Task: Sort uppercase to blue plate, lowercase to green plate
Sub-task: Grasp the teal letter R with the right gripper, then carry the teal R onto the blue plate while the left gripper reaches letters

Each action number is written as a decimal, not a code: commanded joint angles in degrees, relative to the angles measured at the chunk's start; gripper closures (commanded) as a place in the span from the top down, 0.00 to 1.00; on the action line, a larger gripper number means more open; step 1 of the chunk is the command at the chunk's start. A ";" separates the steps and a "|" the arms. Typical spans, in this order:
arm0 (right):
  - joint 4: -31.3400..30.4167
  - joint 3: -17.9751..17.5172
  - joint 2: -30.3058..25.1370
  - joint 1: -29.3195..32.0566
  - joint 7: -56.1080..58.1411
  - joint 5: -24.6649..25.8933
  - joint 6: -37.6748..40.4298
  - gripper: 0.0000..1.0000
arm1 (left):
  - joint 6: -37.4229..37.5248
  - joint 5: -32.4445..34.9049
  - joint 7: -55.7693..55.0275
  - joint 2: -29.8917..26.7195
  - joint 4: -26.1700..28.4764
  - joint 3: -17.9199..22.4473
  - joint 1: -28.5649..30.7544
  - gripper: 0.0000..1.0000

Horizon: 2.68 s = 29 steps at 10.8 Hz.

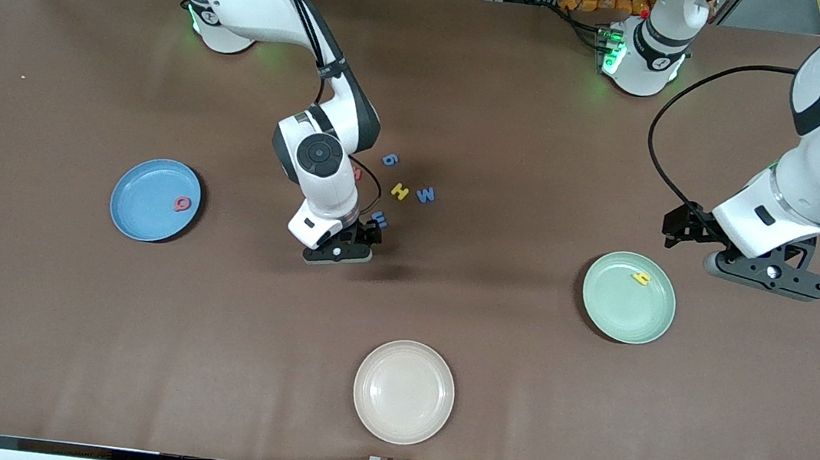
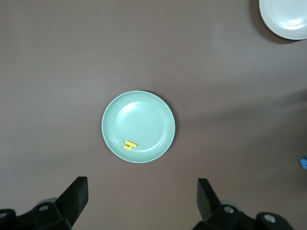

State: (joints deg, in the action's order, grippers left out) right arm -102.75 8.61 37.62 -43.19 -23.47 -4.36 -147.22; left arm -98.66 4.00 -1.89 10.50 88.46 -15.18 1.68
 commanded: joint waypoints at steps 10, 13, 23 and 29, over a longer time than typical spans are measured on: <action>-4.04 -0.97 0.78 -0.40 5.28 -3.01 -3.77 0.79 | 4.88 -1.02 0.66 -0.57 0.93 0.33 -0.10 1.00; -4.04 -1.32 0.61 -0.49 5.45 -6.80 -2.37 0.72 | 5.24 -1.02 0.75 -0.57 0.93 0.42 0.16 1.00; -3.60 -1.76 0.35 -0.49 5.27 -6.89 1.23 0.45 | 5.24 -1.02 0.66 -0.48 0.93 0.42 0.16 1.00; -1.68 -1.76 0.08 -0.49 5.45 -6.89 4.56 0.27 | 5.24 -0.84 0.75 -0.40 1.01 0.42 -0.19 1.00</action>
State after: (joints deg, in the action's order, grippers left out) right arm -105.26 7.33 37.39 -43.71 -18.79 -10.07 -145.54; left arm -94.07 4.00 -1.83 10.62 89.15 -14.84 1.55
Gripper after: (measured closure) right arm 0.617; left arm 0.000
